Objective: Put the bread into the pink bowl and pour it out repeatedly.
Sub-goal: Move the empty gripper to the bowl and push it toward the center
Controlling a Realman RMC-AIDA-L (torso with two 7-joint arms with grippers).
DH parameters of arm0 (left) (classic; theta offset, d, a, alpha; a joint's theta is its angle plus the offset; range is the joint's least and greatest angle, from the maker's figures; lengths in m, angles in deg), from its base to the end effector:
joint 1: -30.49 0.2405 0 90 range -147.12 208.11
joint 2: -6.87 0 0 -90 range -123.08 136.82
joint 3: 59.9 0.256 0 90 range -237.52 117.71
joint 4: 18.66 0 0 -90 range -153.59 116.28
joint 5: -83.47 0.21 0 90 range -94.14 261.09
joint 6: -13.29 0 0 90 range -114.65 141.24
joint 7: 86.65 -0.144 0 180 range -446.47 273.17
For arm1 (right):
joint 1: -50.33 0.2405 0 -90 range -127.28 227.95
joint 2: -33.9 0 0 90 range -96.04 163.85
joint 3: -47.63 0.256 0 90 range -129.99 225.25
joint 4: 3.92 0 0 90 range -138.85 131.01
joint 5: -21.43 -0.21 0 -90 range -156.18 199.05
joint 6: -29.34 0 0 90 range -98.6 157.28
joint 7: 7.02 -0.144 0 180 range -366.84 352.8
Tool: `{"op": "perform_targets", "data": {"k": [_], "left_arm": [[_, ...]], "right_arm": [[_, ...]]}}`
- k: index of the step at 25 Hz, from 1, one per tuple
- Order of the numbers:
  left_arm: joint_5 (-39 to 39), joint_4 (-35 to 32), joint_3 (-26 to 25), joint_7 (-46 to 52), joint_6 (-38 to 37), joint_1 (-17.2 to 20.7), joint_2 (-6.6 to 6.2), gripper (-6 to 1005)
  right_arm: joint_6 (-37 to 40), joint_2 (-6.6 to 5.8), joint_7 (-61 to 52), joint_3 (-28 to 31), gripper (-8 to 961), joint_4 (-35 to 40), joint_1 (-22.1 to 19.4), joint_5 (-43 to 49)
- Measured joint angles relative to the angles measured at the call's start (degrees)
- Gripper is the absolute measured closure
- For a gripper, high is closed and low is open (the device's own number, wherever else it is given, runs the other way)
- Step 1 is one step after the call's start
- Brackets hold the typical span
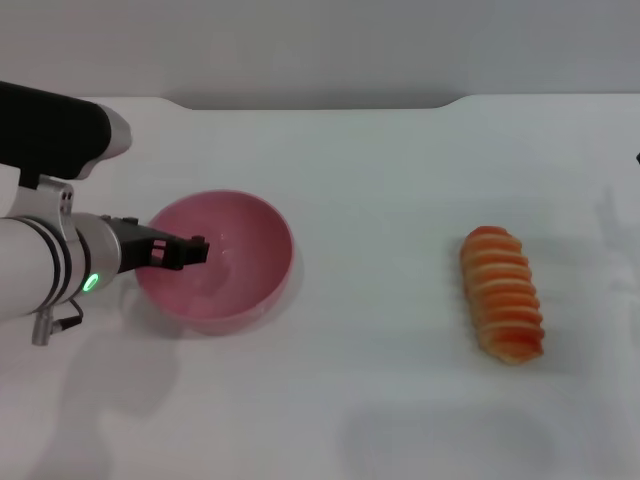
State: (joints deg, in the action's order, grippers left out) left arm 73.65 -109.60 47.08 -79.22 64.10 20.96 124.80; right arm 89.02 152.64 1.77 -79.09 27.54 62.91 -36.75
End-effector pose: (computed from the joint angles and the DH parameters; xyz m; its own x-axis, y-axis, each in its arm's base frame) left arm -0.2183 0.3246 -0.0228 0.6600 0.6943 0.2869 0.6260 -0.2971 -0.7210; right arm 0.3295 0.3053 -0.0145 0.6636 0.0282 -0.7475 -0.7464 0.0904 -0.6593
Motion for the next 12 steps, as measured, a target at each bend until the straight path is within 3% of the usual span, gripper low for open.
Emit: {"op": "perform_targets", "data": {"k": [12], "left_arm": [[-0.36, 3.48, -0.23, 0.43, 0.16, -1.73, 0.11, 275]], "right_arm": [[0.0, 0.0, 0.0, -0.35, 166, 0.32, -0.13, 0.0]]}}
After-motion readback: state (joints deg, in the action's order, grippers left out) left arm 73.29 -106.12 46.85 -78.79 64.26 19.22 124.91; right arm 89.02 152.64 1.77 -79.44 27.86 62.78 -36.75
